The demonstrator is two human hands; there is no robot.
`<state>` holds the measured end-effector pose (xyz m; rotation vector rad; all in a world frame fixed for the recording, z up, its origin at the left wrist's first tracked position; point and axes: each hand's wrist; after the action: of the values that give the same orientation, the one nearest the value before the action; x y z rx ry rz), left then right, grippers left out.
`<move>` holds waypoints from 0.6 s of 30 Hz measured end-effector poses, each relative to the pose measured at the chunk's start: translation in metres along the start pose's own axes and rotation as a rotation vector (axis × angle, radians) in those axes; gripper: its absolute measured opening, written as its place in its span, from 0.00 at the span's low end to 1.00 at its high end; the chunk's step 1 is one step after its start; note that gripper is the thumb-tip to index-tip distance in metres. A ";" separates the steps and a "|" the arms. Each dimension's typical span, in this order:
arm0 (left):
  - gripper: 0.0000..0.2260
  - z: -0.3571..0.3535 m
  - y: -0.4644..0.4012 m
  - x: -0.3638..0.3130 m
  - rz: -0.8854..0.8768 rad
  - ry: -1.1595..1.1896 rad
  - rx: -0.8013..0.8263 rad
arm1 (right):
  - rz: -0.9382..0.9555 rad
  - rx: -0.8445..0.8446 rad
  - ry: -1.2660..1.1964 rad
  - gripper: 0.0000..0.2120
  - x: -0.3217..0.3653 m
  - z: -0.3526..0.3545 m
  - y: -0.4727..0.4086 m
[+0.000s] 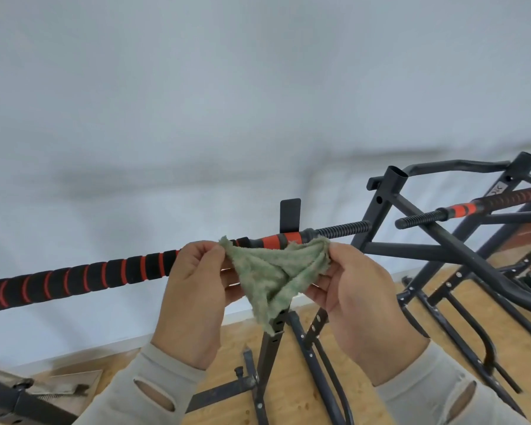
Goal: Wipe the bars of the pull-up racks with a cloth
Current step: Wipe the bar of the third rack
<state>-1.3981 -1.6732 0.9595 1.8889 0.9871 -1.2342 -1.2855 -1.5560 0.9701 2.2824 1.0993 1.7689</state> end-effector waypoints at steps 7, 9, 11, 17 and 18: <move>0.09 -0.004 -0.001 0.002 -0.035 0.013 0.293 | 0.291 0.201 0.671 0.23 0.018 0.025 0.010; 0.21 0.000 -0.002 -0.001 -0.114 -0.255 0.508 | 0.394 0.226 0.961 0.24 0.029 0.035 0.013; 0.20 0.000 -0.003 -0.002 -0.251 -0.618 0.578 | 0.475 0.180 1.251 0.15 0.037 0.043 0.011; 0.06 -0.023 -0.007 -0.004 -0.572 -1.013 0.417 | 0.529 0.156 1.132 0.11 0.057 0.071 -0.011; 0.07 -0.030 -0.010 -0.004 -0.548 -0.973 0.417 | 0.430 0.213 0.940 0.11 0.058 0.075 -0.017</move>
<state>-1.3945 -1.6442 0.9724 0.9855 0.7167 -2.4875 -1.2239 -1.4837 0.9853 1.8462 0.9109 3.2104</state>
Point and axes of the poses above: each hand's wrist, its own y-axis away from the middle knuckle, its own z-axis out of the back of the hand, x = y × z, and after that the axes turned 5 degrees about -z, right-handed
